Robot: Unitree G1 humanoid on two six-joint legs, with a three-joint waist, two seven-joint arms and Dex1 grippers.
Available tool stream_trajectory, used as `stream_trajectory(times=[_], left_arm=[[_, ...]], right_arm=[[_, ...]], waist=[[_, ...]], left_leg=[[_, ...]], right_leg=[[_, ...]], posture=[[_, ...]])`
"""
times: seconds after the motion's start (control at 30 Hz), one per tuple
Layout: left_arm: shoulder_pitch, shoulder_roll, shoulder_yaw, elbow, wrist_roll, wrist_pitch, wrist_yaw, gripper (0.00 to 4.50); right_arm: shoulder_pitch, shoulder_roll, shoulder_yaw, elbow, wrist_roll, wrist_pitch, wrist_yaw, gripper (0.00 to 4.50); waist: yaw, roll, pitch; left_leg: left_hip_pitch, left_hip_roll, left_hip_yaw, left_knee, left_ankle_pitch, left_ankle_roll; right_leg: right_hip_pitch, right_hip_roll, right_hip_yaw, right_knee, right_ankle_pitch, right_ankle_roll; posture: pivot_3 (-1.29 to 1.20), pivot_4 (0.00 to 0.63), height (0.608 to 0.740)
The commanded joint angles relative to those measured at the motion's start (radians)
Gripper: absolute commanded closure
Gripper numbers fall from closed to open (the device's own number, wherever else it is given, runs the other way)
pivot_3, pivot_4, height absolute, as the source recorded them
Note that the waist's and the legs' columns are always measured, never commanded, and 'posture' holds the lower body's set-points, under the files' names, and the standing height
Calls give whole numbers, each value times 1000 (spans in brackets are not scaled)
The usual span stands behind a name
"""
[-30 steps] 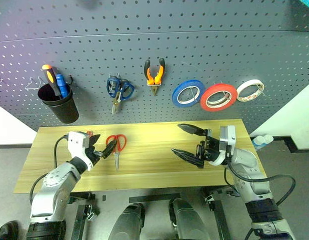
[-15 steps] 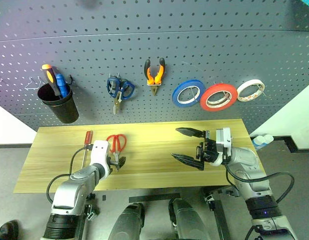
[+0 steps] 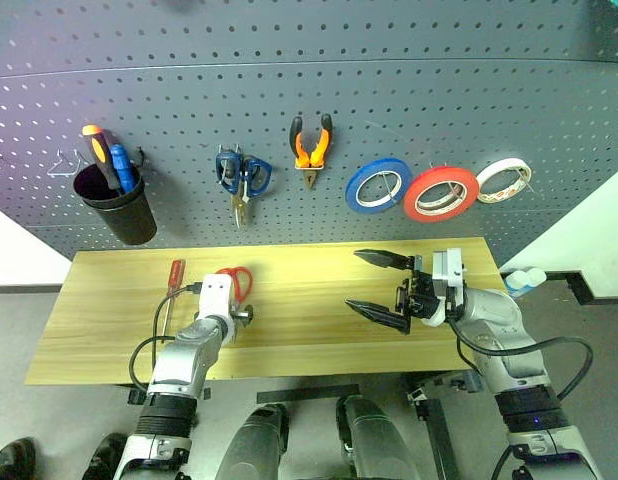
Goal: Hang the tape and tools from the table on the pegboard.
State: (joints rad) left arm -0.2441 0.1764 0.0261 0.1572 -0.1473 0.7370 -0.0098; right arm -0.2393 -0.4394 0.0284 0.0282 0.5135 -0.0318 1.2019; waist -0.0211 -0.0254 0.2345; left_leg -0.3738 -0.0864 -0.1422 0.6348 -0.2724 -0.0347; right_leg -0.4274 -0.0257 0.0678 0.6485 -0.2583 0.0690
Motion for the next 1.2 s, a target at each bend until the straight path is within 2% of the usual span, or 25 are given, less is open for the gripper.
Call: stream_trajectory(times=[0.03,0.17,0.33,0.5,0.6,0.7,0.93,1.07,1.1,1.2], left_arm=[[-5,-14,15,-6,30,3,39,0],[-9,-24,18,17,44,28,56,0],[-39,-55,51,43,30,162,81,0],[-44,-13,-13,44,67,232,42,0],[-39,-26,14,40,57,225,48,0],[-36,-31,32,40,60,195,46,548],[-18,-33,38,24,74,180,54,2885],[-12,-37,48,12,69,184,57,4049],[-12,-38,51,12,68,183,58,4236],[-10,-41,54,13,66,167,52,4242]], right_arm=[[7,-13,-19,-38,5,1,-4,29],[13,-16,-22,-48,9,8,-15,29],[8,-11,-17,-55,7,10,-30,29],[4,-13,-14,-51,2,8,-33,29],[2,-13,-15,-51,3,10,-38,29],[-6,-16,-21,-50,2,10,-46,0],[-33,-26,-34,-41,3,10,-59,0],[-47,-29,-42,-28,1,8,-64,0],[-50,-27,-43,-26,0,8,-66,0],[-50,-22,-43,-20,-2,6,-69,0]], waist=[[0,-1,4],[-1,-2,7],[-2,-2,7],[-16,-1,7],[-25,-1,6],[-25,-1,6],[-29,-1,7],[-33,-1,7],[-33,-1,7],[-33,-1,7]], left_leg=[[0,0,0,0,0,0],[0,0,0,0,0,0],[1,0,0,1,0,0],[1,0,0,1,0,0],[1,0,0,1,0,0],[2,0,0,1,0,0],[2,0,0,1,0,0],[2,0,0,1,0,0],[2,0,0,1,0,0],[2,0,0,0,0,0]], right_leg=[[0,0,0,0,0,0],[0,0,0,0,0,0],[1,0,0,1,0,1],[1,0,0,1,0,1],[2,0,0,1,0,1],[2,0,0,1,0,1],[2,0,0,1,0,1],[2,0,0,1,0,1],[2,0,0,1,0,1],[2,0,0,1,0,1]], posture=[[-84,283,740],[-88,285,740],[-96,281,740],[-100,280,740],[-99,279,740],[-99,280,740],[-98,285,740],[-95,286,740],[-95,287,740],[-93,288,740]])
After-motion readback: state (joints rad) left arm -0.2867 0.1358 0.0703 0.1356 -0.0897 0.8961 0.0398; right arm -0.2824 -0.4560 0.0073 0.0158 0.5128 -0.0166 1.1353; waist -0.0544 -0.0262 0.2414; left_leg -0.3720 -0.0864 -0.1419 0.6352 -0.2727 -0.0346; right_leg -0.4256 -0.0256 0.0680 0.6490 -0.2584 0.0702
